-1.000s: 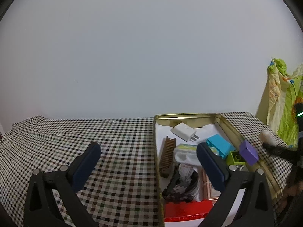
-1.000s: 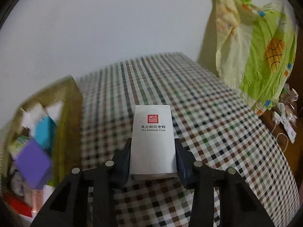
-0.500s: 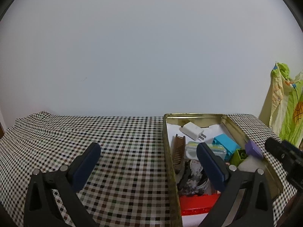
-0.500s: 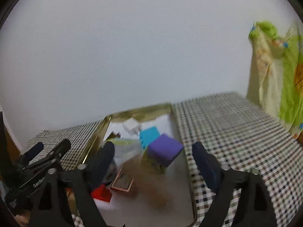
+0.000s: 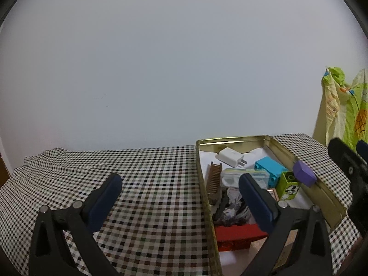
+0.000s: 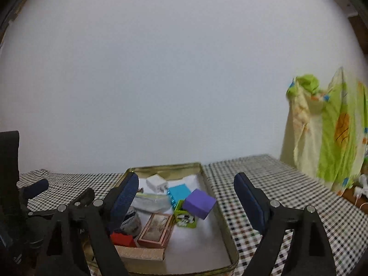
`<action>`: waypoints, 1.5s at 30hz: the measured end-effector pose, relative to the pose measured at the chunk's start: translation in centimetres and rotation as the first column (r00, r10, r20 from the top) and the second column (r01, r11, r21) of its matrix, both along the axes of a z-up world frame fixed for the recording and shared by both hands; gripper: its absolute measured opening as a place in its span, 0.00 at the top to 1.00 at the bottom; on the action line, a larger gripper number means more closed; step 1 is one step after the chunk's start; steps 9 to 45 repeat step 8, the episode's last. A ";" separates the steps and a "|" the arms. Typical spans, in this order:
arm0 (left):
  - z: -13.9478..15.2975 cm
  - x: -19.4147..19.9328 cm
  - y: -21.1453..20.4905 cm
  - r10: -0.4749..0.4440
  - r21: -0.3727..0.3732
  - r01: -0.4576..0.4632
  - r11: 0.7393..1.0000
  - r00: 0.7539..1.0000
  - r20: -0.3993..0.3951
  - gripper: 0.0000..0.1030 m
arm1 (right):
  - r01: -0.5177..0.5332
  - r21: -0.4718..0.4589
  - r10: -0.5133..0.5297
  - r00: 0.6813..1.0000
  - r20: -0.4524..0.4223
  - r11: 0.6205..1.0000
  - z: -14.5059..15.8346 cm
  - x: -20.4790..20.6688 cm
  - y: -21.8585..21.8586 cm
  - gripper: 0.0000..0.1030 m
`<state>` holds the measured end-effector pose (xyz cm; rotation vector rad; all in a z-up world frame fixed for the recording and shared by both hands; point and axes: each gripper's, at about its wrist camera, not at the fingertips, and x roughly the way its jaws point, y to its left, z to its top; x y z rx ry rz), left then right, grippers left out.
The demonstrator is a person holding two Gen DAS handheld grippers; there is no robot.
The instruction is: Organize rigid objects
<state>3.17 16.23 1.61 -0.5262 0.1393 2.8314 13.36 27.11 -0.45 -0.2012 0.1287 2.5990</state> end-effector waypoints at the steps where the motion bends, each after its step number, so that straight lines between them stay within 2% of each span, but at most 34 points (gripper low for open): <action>1: -0.1 0.1 0.0 -0.005 0.002 0.005 1.000 1.000 0.000 0.01 | 0.004 0.009 -0.004 1.000 -0.003 1.000 0.0 0.0 -0.1 0.16; 8: -0.1 0.4 0.0 -0.014 0.003 0.014 1.000 1.000 -0.005 0.01 | 0.032 0.004 -0.031 0.999 -0.037 0.999 0.5 0.7 0.8 0.16; 45: -0.1 0.4 0.0 -0.014 0.003 0.014 1.000 1.000 -0.005 0.01 | 0.032 0.004 -0.031 0.999 -0.037 0.999 0.5 0.7 0.8 0.16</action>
